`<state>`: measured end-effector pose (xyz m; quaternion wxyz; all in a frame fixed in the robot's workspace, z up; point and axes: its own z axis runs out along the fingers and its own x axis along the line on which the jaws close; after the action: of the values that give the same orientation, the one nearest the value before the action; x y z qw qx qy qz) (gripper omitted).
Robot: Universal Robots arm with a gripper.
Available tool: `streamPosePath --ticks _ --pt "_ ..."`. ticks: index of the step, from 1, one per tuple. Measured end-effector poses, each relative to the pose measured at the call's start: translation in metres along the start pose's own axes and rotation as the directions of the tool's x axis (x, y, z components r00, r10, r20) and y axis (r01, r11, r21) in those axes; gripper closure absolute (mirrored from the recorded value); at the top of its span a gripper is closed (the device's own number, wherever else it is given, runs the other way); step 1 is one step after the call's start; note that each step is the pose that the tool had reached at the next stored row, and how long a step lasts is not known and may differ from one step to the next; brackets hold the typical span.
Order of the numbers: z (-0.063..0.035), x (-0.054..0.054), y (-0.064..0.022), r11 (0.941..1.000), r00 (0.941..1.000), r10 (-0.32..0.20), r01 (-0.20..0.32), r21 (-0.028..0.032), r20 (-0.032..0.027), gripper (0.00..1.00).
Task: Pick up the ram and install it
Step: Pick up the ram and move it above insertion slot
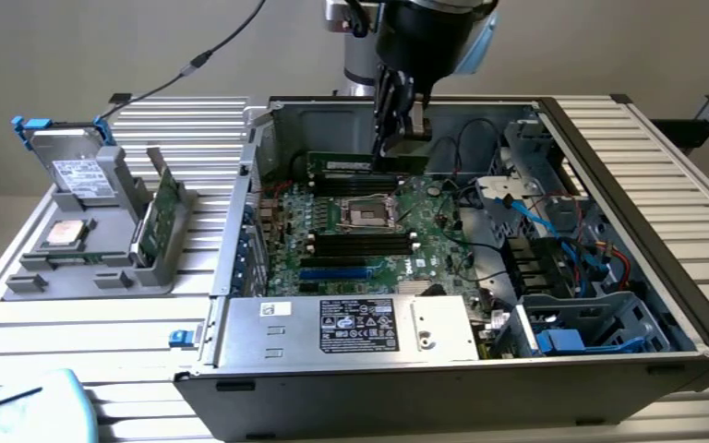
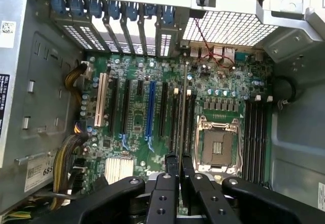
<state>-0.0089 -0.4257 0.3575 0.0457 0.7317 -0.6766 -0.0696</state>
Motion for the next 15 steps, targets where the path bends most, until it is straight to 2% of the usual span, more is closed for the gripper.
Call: streamPosePath --ticks 3,5,8,15 --pt "0.0035 0.0 -0.0008 1.0 1.0 0.0 0.0 0.0054 -0.0005 0.86" --pt "0.0051 0.0 -0.0015 0.9999 1.0 -0.001 0.001 0.013 -0.0013 0.86" --pt "0.0086 0.0 -0.0023 0.9998 1.0 -0.002 0.002 0.0198 -0.002 0.86" --pt "0.0212 0.0 -0.0044 0.9998 1.0 -0.003 0.003 0.0204 -0.0022 0.86"
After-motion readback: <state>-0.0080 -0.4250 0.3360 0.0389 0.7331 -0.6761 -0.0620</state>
